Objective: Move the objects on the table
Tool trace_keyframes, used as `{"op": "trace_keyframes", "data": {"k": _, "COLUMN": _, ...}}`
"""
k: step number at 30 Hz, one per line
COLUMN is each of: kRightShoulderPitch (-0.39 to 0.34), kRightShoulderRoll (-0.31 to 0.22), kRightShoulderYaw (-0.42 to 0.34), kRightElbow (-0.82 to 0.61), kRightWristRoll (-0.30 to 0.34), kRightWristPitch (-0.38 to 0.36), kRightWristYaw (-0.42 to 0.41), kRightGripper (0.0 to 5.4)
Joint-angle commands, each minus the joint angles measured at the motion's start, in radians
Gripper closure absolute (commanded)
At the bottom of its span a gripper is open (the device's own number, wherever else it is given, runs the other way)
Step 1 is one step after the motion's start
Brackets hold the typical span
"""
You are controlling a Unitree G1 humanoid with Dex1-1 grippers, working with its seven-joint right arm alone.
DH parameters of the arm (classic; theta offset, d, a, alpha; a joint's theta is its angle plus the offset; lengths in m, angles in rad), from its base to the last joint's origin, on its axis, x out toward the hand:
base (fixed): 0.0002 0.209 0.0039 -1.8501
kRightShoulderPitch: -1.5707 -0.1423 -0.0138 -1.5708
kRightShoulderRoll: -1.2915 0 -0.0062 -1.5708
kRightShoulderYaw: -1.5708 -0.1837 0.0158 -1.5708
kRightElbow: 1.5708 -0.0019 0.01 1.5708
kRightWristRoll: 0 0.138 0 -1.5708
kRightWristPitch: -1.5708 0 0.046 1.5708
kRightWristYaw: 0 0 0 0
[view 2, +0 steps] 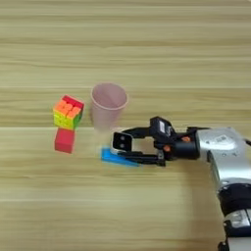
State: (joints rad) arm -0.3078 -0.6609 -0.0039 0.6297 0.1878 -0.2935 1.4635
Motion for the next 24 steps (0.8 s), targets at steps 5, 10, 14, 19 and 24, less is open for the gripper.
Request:
{"op": "trace_keyframes", "data": {"k": 5, "kRightShoulderPitch": -0.16, "kRightShoulderRoll": -0.059, "kRightShoulderYaw": -0.03, "kRightElbow": 0.139, "kRightWristRoll": -0.075, "kRightWristPitch": -0.069, "kRightWristYaw": -0.151, "kRightGripper": 2.93}}
{"op": "trace_keyframes", "data": {"k": 10, "kRightShoulderPitch": -0.23, "kRightShoulderRoll": -0.042, "kRightShoulderYaw": -0.022, "kRightElbow": 0.261, "kRightWristRoll": -0.147, "kRightWristPitch": -0.084, "kRightWristYaw": -0.288, "kRightGripper": 2.93}}
{"op": "trace_keyframes", "data": {"k": 14, "kRightShoulderPitch": -0.26, "kRightShoulderRoll": -0.031, "kRightShoulderYaw": -0.007, "kRightElbow": 0.33, "kRightWristRoll": -0.191, "kRightWristPitch": -0.099, "kRightWristYaw": -0.348, "kRightGripper": 2.93}}
{"op": "trace_keyframes", "data": {"k": 19, "kRightShoulderPitch": -0.28, "kRightShoulderRoll": -0.023, "kRightShoulderYaw": 0.001, "kRightElbow": 0.388, "kRightWristRoll": -0.211, "kRightWristPitch": -0.116, "kRightWristYaw": -0.37, "kRightGripper": 2.93}}
{"op": "trace_keyframes", "data": {"k": 24, "kRightShoulderPitch": -0.291, "kRightShoulderRoll": -0.02, "kRightShoulderYaw": 0.006, "kRightElbow": 0.421, "kRightWristRoll": -0.219, "kRightWristPitch": -0.129, "kRightWristYaw": -0.373, "kRightGripper": 2.31}}
